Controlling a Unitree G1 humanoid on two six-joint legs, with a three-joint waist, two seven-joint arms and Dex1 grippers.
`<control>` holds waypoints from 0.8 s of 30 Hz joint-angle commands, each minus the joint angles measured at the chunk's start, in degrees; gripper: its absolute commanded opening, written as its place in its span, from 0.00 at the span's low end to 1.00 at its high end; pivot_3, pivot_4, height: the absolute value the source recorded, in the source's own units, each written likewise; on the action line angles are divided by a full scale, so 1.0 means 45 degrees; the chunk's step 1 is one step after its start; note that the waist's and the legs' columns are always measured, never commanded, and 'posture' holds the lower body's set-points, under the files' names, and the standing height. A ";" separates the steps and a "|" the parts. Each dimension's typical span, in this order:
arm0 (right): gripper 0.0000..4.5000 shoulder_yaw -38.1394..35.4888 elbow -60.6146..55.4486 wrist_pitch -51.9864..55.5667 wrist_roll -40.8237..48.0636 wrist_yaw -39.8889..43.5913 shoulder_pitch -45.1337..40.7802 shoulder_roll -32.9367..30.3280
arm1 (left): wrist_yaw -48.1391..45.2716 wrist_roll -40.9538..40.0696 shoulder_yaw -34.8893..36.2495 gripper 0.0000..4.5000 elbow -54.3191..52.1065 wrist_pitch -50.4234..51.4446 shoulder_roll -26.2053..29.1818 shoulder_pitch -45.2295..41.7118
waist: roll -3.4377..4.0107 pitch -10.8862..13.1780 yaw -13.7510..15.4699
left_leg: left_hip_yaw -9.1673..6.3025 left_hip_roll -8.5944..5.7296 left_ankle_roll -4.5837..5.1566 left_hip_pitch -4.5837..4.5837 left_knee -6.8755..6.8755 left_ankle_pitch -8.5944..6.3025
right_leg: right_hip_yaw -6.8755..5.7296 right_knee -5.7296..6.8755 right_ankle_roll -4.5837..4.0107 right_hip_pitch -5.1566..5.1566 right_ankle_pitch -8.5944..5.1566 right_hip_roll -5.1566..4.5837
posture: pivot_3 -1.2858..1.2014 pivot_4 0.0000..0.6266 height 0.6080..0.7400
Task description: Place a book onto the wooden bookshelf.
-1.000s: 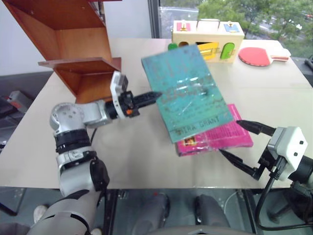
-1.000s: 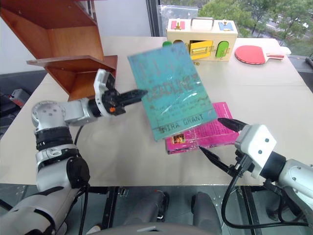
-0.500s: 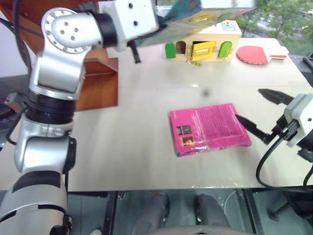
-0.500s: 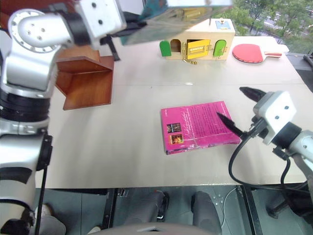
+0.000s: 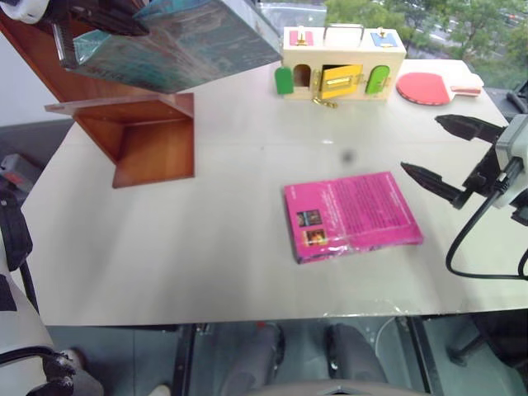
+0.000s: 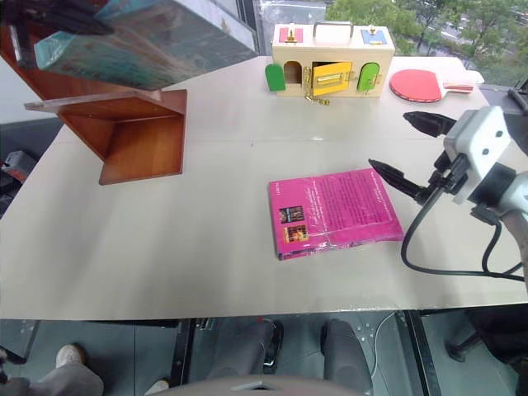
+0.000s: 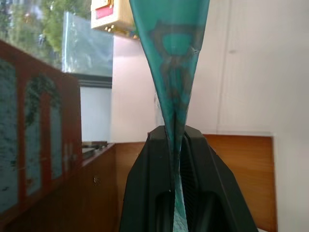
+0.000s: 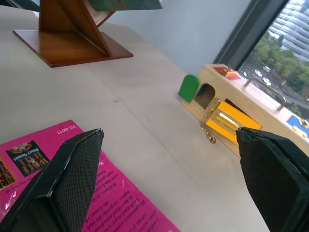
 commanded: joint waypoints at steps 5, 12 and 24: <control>1.00 0.0355 -0.0542 -0.0955 -0.0044 0.0187 -0.0616 0.0535 | 0.0158 0.3508 -0.1037 0.01 0.1807 -0.2168 0.0897 -0.1031 | 0.0014 0.0012 -0.0083 | 0.0006 0.0003 -0.0005 0.0007 -0.0001 0.0003 | 0.0018 0.0024 -0.0001 -0.0015 0.0000 0.0012 | 0.52 0.24 1.00; 1.00 0.0804 -0.0550 -0.0952 -0.0139 0.0085 -0.1158 0.0731 | 0.0130 0.4119 -0.0958 0.01 0.1474 -0.2205 0.1057 0.0726 | 0.0034 0.0002 -0.0064 | -0.0004 0.0000 -0.0003 -0.0036 0.0030 0.0002 | 0.0007 0.0022 -0.0001 -0.0041 0.0001 0.0006 | 0.52 0.24 1.00; 1.00 0.1027 -0.0221 -0.0856 0.0273 0.0549 -0.2314 0.0751 | -0.0472 0.2648 0.0945 0.87 -0.0983 0.0512 0.0999 0.3065 | 0.0035 0.0008 -0.0330 | -0.0018 0.0011 -0.0004 -0.0080 0.0107 0.0001 | -0.0007 0.0064 -0.0003 -0.0069 0.0002 0.0024 | 0.52 0.24 1.00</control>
